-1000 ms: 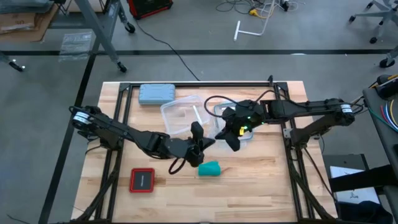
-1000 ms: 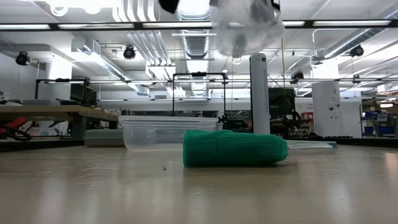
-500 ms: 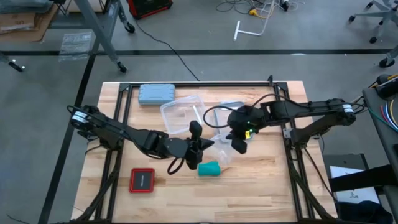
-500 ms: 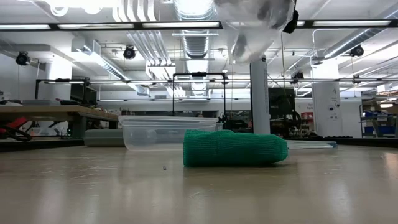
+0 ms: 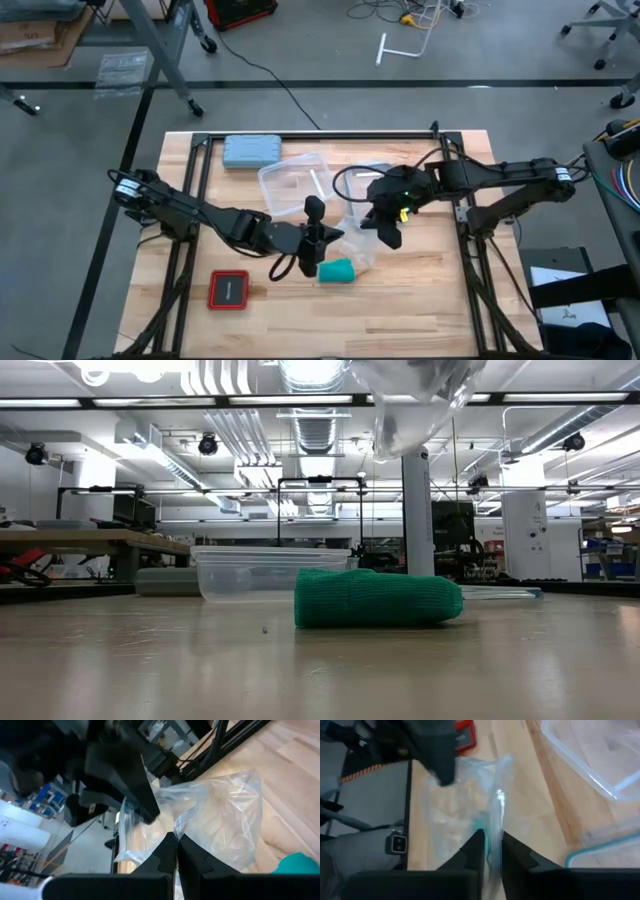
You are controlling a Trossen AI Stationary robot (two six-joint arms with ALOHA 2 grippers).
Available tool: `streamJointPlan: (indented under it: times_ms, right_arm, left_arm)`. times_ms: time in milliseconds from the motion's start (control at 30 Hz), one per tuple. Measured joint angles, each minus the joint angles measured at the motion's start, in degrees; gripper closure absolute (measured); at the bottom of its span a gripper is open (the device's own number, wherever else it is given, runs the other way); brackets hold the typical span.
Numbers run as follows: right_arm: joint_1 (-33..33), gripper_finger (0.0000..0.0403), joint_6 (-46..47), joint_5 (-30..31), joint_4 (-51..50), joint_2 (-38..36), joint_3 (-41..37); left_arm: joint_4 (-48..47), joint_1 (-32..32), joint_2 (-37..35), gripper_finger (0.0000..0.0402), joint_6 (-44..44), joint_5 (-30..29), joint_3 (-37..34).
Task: Roll bandage
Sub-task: Open the transparent zip bag, then put the blue bandage into the transparent zip bag
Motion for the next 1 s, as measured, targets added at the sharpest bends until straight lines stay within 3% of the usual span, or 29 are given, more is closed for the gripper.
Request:
streamJointPlan:
  times_ms: [300,500,633,1000]
  right_arm:
    - [0.0,0.0280,-1.1,0.0,-0.3,-2.9,0.9]
    - [0.5,0.0264,-8.9,1.1,-8.5,-4.4,0.3]
    - [2.7,0.0266,-10.5,3.4,-10.3,-4.2,-4.9]
    - [10.5,0.0273,-3.3,3.4,27.7,2.4,-25.7]
  left_arm:
    - [-8.5,-0.1,0.0,0.0401,-6.4,-1.4,-0.1]
    - [-14.0,-1.1,-0.4,0.0401,-10.6,-0.8,-0.1]
    - [-19.9,-2.7,-0.9,0.0401,-11.9,-0.7,-0.1]
    - [-27.0,-7.4,-1.2,0.0401,-20.3,-4.8,-0.1]
